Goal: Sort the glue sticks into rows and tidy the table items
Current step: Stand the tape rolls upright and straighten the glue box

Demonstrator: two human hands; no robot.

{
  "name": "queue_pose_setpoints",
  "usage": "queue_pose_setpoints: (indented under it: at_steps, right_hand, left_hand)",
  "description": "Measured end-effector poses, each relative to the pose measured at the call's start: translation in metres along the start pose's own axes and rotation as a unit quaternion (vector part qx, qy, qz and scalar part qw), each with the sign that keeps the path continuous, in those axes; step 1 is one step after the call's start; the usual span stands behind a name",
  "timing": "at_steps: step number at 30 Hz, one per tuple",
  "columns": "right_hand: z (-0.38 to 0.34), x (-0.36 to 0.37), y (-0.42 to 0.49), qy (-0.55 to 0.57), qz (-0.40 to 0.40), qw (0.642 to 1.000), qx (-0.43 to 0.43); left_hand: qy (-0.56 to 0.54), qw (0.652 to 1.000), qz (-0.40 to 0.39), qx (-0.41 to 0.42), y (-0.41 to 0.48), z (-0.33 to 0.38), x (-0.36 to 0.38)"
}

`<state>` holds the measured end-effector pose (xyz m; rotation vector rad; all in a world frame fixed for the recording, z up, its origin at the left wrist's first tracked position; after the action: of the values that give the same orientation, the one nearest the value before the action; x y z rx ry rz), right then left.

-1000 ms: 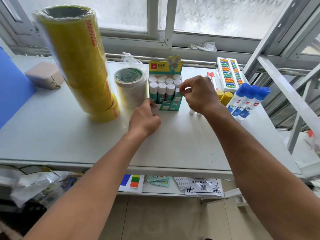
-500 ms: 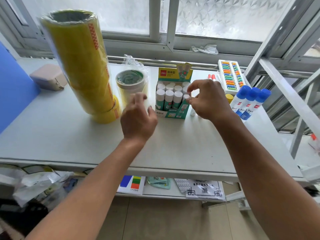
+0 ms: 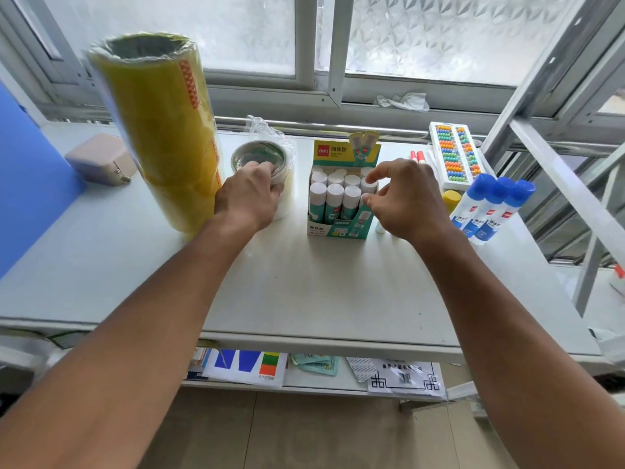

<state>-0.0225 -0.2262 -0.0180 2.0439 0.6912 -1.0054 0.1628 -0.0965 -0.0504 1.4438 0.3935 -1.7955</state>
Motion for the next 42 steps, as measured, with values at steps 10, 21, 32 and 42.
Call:
queue_pose_setpoints:
  at_steps: [10, 21, 32, 42]
  right_hand:
    - [0.0, 0.002, -0.003, -0.001, 0.009, 1.0, -0.005]
    - [0.003, 0.002, -0.002, 0.011, 0.005, 1.0, 0.002]
    - [0.001, 0.0, -0.002, 0.01, 0.013, 1.0, -0.005]
    - [0.003, -0.005, -0.001, 0.003, 0.057, 0.998, -0.01]
  left_hand:
    - [-0.017, 0.999, 0.005, 0.026, -0.028, 0.014, -0.003]
    - [-0.023, 0.997, 0.063, 0.042, -0.023, 0.021, -0.006]
    - [-0.075, 0.963, 0.258, 0.006, -0.063, 0.015, -0.023]
    - [-0.345, 0.884, 0.186, -0.257, -0.049, -0.091, 0.008]
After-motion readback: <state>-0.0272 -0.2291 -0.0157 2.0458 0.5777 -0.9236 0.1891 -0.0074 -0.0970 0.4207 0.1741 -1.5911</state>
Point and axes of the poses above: each hand's wrist, its own y-axis towards the middle knuckle, its own x-axis out of the palm, z = x × y, the point moved 2 cm from there along y, towards the middle knuckle, and after that the axes turned 4 degrees about -x, right-handed, at the moved point
